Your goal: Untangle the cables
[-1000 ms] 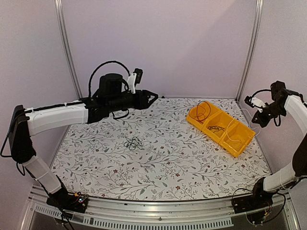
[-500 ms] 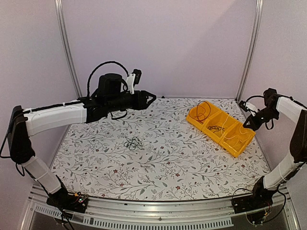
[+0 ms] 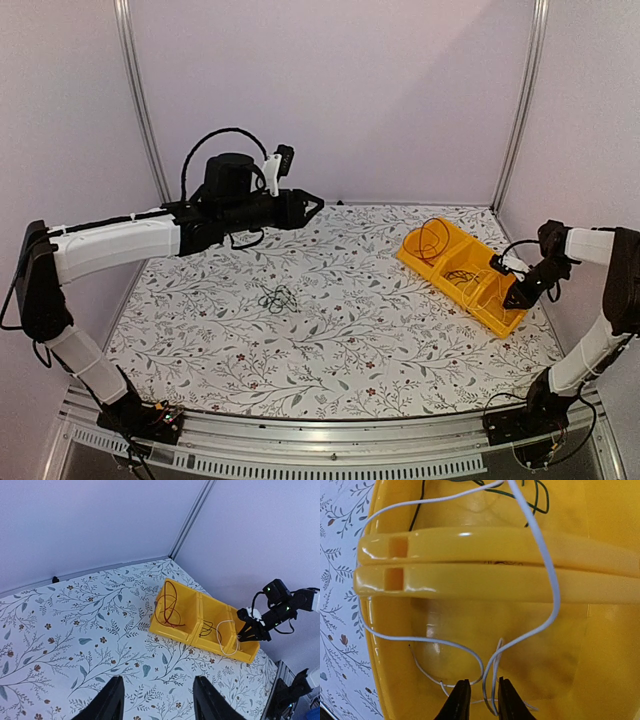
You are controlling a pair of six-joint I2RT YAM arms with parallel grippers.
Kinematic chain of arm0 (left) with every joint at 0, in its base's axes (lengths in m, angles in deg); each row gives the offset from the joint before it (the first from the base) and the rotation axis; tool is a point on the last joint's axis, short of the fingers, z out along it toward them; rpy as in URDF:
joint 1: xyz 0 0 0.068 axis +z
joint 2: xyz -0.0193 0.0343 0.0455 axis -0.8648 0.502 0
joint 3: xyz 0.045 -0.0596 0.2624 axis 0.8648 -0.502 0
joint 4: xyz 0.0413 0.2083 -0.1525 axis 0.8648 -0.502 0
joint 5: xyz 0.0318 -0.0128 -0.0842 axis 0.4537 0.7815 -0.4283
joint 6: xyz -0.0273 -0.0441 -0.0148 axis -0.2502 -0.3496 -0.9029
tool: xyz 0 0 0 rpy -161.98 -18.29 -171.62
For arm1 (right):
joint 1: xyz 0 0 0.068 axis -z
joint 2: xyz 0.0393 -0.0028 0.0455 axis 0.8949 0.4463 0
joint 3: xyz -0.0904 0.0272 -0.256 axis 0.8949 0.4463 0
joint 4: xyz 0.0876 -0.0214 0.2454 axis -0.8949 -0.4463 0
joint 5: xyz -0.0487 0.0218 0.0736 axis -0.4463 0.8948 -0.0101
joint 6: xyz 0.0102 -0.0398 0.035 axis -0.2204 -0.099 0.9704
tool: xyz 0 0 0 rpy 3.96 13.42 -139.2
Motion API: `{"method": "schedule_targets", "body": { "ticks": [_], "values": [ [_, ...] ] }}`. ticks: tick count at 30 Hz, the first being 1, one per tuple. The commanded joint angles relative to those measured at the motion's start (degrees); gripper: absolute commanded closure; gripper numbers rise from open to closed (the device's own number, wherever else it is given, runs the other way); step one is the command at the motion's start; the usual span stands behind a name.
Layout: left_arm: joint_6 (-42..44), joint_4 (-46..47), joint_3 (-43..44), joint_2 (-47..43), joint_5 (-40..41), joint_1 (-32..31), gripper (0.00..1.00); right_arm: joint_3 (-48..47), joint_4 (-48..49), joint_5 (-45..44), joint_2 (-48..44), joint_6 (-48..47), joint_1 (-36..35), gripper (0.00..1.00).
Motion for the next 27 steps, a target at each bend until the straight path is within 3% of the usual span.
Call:
{"method": "schedule_targets", "body": {
  "ticks": [1,5,11,20,27],
  "values": [
    [0.26,0.42,0.85,0.43,-0.58,0.79,0.54,-4.4,-0.68,-1.79,0.32,1.33,0.19,0.72],
    [0.37,0.56,1.24,1.05,-1.35,0.98,0.54,-10.5,-6.09,-0.27,-0.44,2.74,0.22,0.57],
    [-0.07,1.06,1.04,1.46,-1.72,1.17,0.54,-18.38,-13.23,3.85,-2.18,1.62,-0.52,0.48],
    [-1.21,0.77,1.41,1.33,-2.21,1.17,0.54,-30.81,-20.25,12.55,11.48,10.39,-5.58,0.47],
    [-2.77,0.99,-1.7,-1.65,0.09,1.15,0.54,-33.39,-22.21,12.63,19.62,10.99,-5.74,0.47]
  ]
}}
